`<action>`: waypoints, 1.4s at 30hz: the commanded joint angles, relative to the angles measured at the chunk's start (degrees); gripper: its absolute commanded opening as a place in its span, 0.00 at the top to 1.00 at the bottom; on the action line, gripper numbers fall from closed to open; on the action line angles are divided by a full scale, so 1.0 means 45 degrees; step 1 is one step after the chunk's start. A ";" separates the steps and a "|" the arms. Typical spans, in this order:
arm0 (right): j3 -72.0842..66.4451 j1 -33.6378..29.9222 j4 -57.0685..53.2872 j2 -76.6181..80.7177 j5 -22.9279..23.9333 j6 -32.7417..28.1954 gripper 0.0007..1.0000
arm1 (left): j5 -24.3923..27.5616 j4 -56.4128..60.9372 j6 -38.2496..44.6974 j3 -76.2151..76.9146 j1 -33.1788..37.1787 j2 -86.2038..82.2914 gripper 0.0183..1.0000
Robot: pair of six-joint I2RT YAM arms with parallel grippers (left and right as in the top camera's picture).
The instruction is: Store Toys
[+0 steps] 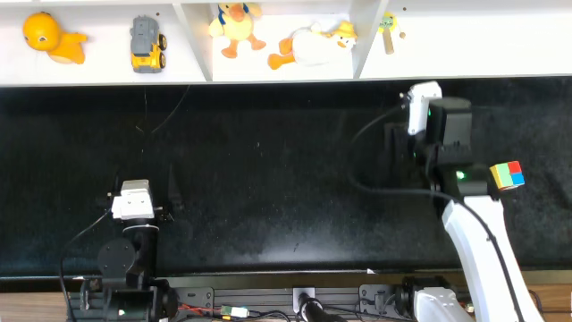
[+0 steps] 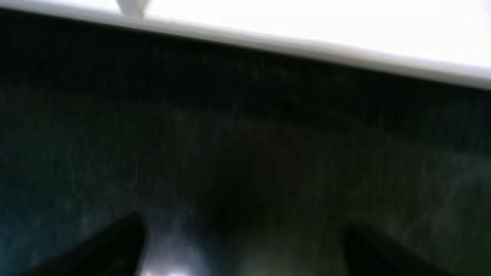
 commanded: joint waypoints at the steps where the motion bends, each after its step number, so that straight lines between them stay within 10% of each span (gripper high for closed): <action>1: -0.0335 0.0073 -0.0476 -0.0933 0.0097 -0.0034 0.01 | 0.0078 -0.0034 0.0243 -0.0010 -0.0083 -0.0131 0.00; 26: -0.0335 0.0073 -0.0617 -0.0957 -0.0568 0.0024 0.00 | 0.0078 -0.0034 0.0243 -0.0010 -0.0083 -0.0131 0.00; 31: -0.0335 -0.0044 -0.1433 -0.0971 0.0782 0.0316 0.00 | 0.0078 -0.0034 0.0238 -0.0010 -0.0083 -0.0131 0.00; 42: -0.0330 -0.4226 -0.2735 -0.0967 0.1739 -0.0087 0.00 | 0.0078 -0.0034 0.0243 -0.0010 -0.0083 -0.0131 0.00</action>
